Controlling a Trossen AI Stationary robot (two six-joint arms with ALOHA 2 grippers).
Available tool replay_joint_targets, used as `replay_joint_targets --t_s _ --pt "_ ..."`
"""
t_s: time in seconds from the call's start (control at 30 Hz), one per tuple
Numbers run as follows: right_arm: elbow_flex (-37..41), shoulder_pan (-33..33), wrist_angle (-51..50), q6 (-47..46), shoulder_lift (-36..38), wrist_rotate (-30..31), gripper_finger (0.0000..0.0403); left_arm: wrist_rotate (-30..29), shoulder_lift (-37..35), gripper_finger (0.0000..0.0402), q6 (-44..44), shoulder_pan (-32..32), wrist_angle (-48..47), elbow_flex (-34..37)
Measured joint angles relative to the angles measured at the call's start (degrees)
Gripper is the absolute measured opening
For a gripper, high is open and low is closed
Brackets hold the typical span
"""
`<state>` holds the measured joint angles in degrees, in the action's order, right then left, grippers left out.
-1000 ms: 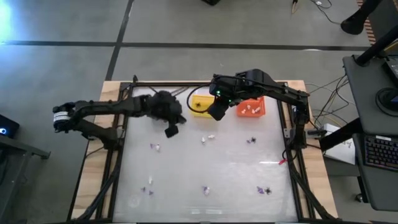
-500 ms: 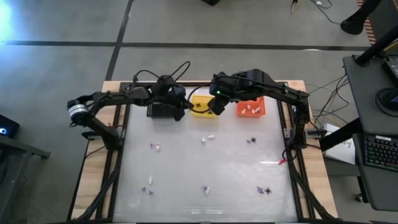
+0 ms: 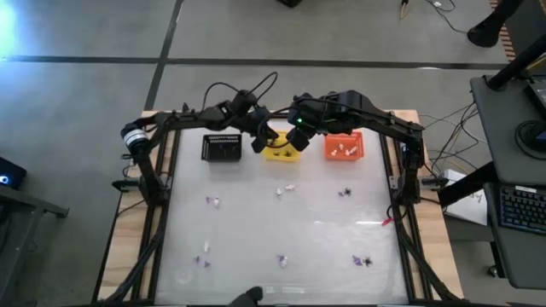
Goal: Sort Halloween decoration
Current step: Put the black spider toy into the yellow bin, then put the white skeleton toy into the orange bin
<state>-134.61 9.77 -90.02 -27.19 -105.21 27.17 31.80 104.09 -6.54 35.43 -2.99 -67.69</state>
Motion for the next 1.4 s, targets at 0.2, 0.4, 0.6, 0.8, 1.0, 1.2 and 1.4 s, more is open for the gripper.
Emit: replay_joint_targets --t_s 0.2,0.4,0.6,0.8,1.0,1.2,1.4 --pt "0.0 0.03 0.01 1.54 0.02 -0.01 0.0118 0.49 0.5 0.0 -3.04 1.03 -1.75 -0.97" --pt "0.0 0.04 0.0 2.95 0.02 -0.01 0.0118 0.44 0.55 0.0012 -2.08 1.76 -2.41 -0.86" --pt "0.0 0.13 0.0 5.17 0.03 -0.05 0.0118 0.43 0.55 0.0057 -1.98 1.72 -3.87 -2.02" --pt "0.19 0.38 0.04 7.31 0.04 -0.05 0.0118 0.22 0.14 0.0089 -5.69 1.87 -15.56 -7.26" --pt "5.69 0.4 0.06 7.28 0.61 -0.05 0.0118 0.19 -2.16 0.0091 -11.58 1.8 -29.66 -10.33" --pt "15.56 0.4 -0.04 4.81 2.21 -0.14 0.0118 -0.35 -8.33 0.0091 -12.47 1.74 -37.94 -8.98" --pt "21.97 0.48 -0.02 -2.83 2.86 -1.73 0.0118 -0.55 -17.62 0.0091 -12.47 1.59 -43.54 -5.2"
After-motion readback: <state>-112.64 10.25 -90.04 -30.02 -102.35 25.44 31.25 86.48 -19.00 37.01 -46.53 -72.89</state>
